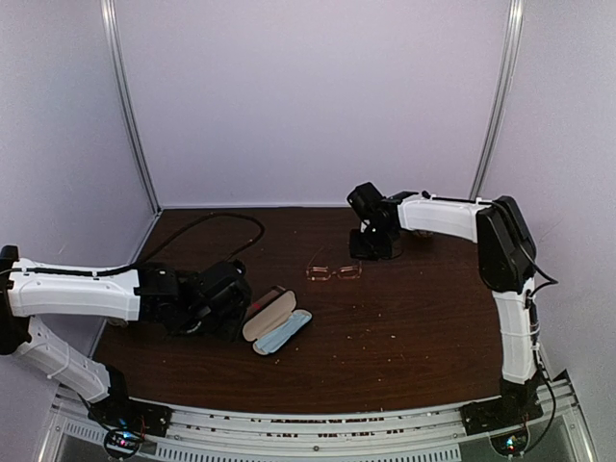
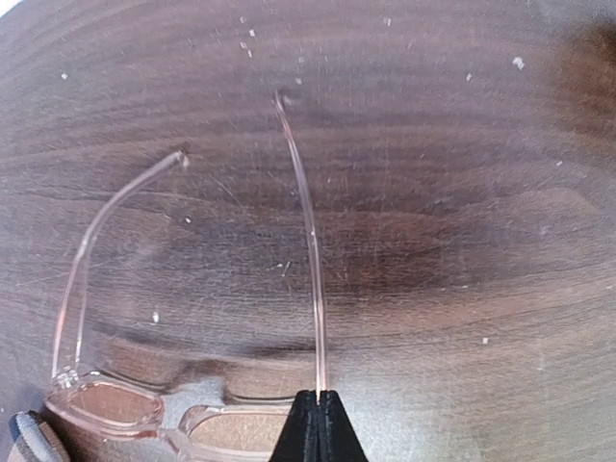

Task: Organize the sunglasses
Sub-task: Adjust the sunglasses at the center of the board, then pick up the sunglasses from the center of the board.

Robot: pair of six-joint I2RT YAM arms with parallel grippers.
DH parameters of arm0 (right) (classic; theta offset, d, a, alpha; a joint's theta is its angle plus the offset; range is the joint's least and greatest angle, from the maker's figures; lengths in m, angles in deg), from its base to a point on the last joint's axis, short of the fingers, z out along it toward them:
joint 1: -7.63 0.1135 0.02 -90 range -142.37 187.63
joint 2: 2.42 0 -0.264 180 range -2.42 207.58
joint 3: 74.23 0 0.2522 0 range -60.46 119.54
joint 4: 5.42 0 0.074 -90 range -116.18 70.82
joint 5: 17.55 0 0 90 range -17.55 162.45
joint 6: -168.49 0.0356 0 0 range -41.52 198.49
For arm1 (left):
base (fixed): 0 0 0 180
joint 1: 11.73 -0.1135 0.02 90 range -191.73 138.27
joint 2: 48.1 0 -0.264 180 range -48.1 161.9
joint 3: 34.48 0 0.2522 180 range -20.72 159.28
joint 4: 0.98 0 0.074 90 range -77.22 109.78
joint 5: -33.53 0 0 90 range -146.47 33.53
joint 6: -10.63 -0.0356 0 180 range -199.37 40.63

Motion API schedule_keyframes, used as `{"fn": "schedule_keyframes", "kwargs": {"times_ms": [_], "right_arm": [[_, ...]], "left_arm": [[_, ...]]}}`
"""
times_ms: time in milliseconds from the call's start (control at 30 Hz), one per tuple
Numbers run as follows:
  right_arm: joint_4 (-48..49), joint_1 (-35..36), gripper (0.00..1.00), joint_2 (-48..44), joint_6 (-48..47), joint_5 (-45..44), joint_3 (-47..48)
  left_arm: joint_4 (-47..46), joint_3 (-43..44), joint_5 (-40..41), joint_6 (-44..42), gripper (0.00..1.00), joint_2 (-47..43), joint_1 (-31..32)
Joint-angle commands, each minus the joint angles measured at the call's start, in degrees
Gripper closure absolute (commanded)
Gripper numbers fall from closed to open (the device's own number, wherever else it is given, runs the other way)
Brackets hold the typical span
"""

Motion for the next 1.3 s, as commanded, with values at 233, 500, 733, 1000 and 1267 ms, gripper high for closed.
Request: {"fn": "schedule_keyframes", "kwargs": {"times_ms": [233,500,733,1000,1267], "right_arm": [[4.58,-0.6,1.0,-12.87,-5.24,-1.82,-4.16],[4.1,-0.6,0.88,-13.17,-5.15,-0.64,-5.74],[-3.24,-0.6,0.66,-3.3,-4.59,1.98,2.76],[-9.26,-0.55,0.62,3.3,-5.2,0.66,7.84],[-9.51,-0.59,0.68,7.31,-4.26,1.07,10.37]], "left_arm": [[-1.01,5.23,-0.05,-3.37,0.41,-1.26,-0.61],[-0.16,8.45,0.29,-5.64,0.41,-0.47,-1.72],[-0.39,8.13,-0.67,-5.02,0.42,-0.14,-1.72],[-2.93,5.44,-1.47,-4.59,0.42,-1.24,-1.72],[-5.27,3.83,-2.63,-5.13,0.42,-1.31,-1.72]]}}
